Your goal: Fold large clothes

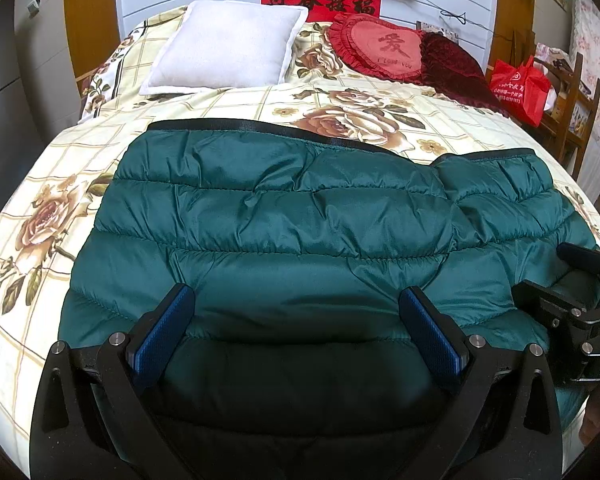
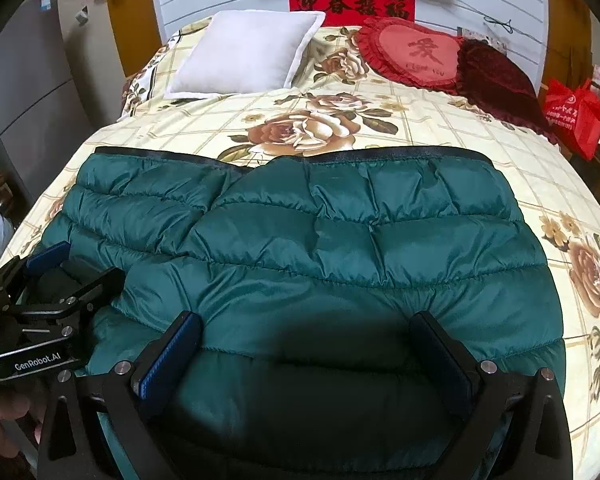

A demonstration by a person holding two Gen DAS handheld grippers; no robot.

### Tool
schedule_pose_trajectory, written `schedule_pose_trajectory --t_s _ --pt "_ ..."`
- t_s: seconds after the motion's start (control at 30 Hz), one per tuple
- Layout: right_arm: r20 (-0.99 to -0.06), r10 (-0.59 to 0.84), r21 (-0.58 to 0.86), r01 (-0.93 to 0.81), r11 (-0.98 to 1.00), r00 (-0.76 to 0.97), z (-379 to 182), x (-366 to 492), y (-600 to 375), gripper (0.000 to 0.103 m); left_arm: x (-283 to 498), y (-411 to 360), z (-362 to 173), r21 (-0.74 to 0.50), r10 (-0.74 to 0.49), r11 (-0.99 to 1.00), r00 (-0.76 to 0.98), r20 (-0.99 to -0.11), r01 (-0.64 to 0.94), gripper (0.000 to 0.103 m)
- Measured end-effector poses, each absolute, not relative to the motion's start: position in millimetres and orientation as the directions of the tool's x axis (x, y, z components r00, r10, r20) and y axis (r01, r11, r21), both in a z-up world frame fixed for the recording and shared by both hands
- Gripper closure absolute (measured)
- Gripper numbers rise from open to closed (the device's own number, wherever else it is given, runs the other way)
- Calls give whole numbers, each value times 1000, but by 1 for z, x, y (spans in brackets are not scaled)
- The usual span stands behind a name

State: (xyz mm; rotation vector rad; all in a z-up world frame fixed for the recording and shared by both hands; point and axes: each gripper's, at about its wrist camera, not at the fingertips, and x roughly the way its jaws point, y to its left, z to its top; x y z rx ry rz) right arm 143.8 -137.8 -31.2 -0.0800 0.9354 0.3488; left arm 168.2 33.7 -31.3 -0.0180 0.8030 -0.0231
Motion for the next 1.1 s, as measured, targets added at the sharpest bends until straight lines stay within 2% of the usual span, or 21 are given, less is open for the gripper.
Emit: schedule_pose_trajectory --t_s 0.57,0.73,0.8,0.87,1.0,1.1 --pt "-805 263 78 -344 936 532 -26 144 -141 0 164 33 -30 -15 -11 1000 707 -707 1 0" --pt "-741 210 20 -291 956 638 16 127 -183 0 159 31 -28 23 2 1000 718 -696 19 0" --pt "-710 196 18 -260 965 677 26 120 -212 0 160 35 -23 7 -28 999 701 -713 48 0" --pt "-690 194 54 -218 974 697 28 118 -242 0 156 48 -12 -19 -63 997 699 -713 71 0" --pt "-697 254 200 -158 967 671 10 122 -303 0 145 100 10 -21 -37 999 735 -677 31 0" --pt "-694 337 330 -135 934 636 -7 134 -331 0 150 137 -1 -67 -58 998 687 -724 13 0"
